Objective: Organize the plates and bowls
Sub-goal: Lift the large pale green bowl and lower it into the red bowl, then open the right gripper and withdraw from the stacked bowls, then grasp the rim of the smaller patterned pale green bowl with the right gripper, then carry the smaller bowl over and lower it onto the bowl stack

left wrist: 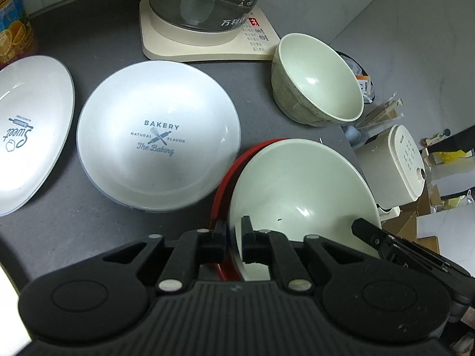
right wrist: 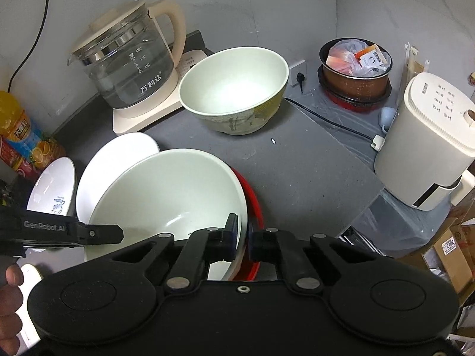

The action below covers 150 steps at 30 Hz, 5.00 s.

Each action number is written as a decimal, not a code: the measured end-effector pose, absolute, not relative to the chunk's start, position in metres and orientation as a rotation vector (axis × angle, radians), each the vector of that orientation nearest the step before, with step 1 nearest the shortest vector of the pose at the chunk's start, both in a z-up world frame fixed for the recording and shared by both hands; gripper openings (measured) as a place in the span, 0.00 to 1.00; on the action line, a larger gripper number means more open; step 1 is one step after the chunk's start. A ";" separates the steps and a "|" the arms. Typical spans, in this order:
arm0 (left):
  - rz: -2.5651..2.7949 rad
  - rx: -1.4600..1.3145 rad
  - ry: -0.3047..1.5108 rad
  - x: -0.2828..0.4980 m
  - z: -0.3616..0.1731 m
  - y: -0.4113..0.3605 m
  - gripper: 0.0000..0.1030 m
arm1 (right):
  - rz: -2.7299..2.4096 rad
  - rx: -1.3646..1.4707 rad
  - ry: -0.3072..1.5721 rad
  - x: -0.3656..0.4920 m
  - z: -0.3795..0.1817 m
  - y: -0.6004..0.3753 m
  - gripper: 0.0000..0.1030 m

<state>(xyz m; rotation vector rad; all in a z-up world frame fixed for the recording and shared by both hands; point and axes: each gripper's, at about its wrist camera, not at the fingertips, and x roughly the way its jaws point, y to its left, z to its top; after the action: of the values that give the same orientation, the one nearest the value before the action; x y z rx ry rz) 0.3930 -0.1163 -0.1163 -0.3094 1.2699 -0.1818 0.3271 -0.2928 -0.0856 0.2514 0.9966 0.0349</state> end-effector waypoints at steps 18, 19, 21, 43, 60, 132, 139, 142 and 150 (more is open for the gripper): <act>-0.180 -0.316 1.263 0.395 -0.096 -0.109 0.21 | 0.050 0.248 1.019 0.330 -0.093 -0.293 0.08; -0.180 -0.315 1.261 0.396 -0.095 -0.110 0.22 | 0.054 0.269 1.023 0.330 -0.093 -0.295 0.09; -0.179 -0.317 1.258 0.400 -0.094 -0.112 0.23 | 0.067 0.303 1.024 0.330 -0.091 -0.299 0.13; -0.154 -0.322 1.165 0.460 -0.088 -0.155 0.48 | 0.096 0.420 0.942 0.380 -0.075 -0.359 0.48; -0.135 -0.366 1.148 0.521 -0.121 -0.186 0.48 | 0.141 0.458 0.982 0.467 -0.107 -0.379 0.51; -0.346 -0.361 1.071 0.415 -0.063 -0.145 0.17 | 0.018 0.498 0.805 0.341 -0.042 -0.331 0.21; -0.358 -0.358 1.086 0.398 -0.066 -0.138 0.17 | 0.005 0.497 0.816 0.322 -0.044 -0.322 0.21; -0.365 -0.359 1.093 0.389 -0.069 -0.134 0.17 | 0.000 0.497 0.824 0.313 -0.047 -0.321 0.21; -0.373 -0.363 1.145 0.374 -0.085 -0.125 0.17 | -0.011 0.500 0.876 0.296 -0.061 -0.313 0.22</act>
<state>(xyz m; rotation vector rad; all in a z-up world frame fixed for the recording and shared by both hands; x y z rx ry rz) 0.3737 -0.1247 -0.0852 -0.3625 1.1450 -0.3734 0.2956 -0.3128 -0.0609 0.5002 0.8756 -0.0106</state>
